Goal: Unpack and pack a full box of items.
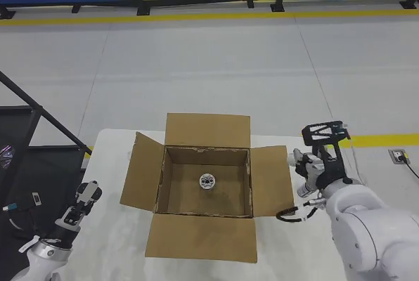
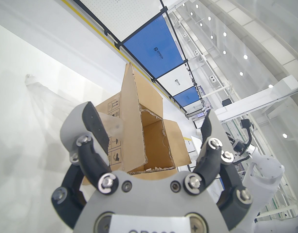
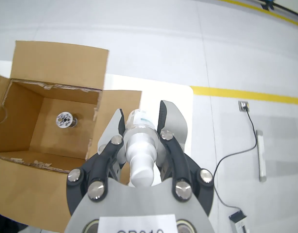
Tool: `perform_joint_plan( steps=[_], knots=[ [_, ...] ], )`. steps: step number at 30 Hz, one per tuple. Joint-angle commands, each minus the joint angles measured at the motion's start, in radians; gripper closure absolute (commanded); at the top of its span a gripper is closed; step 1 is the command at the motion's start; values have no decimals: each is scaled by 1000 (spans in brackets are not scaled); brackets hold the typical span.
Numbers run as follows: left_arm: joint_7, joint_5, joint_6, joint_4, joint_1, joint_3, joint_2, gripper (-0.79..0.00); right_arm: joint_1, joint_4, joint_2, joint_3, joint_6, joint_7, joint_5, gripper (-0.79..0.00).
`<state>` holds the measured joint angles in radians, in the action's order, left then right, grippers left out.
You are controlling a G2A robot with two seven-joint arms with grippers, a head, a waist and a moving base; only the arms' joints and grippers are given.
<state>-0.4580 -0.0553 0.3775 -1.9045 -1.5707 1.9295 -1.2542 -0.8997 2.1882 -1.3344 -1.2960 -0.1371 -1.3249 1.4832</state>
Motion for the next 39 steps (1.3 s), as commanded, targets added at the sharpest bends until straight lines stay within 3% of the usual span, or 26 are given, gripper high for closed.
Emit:
perform_joint_plan(
  steps=[1, 7, 13, 18, 27, 28, 30, 31, 33, 39],
  knots=[
    [0, 0, 0, 0, 0, 0, 0, -785, 102, -97, -11, 102, 16, -16, -6, 0],
    [0, 0, 0, 0, 0, 0, 0, -785, 295, -419, -64, 348, 32, 24, -97, 0],
    [0, 0, 0, 0, 0, 0, 0, -785, 398, -725, -119, 485, 1, 95, -176, 0],
    [0, 0, 0, 0, 0, 0, 0, -785, 426, -895, -151, 549, -24, 134, -166, 0],
    [0, 0, 0, 0, 0, 0, 0, -785, 426, -1042, -192, 582, -45, 226, -198, 0],
    [0, 0, 0, 0, 0, 0, 0, -785, 426, -1049, -195, 582, -43, 230, -201, -43],
    [0, 0, 0, 0, 0, 0, 0, -785, 427, -1059, -200, 583, -41, 235, -201, -292],
    [0, 0, 0, 0, 0, 0, 0, -785, 427, -1063, -202, 582, -40, 236, -201, -342],
    [0, 0, 0, 0, 0, 0, 0, -785, 428, -1068, -207, 579, -40, 242, -202, -560],
    [0, 0, 0, 0, 0, 0, 0, -785, 421, -1061, -213, 563, -36, 241, -187, -610]
  ],
)
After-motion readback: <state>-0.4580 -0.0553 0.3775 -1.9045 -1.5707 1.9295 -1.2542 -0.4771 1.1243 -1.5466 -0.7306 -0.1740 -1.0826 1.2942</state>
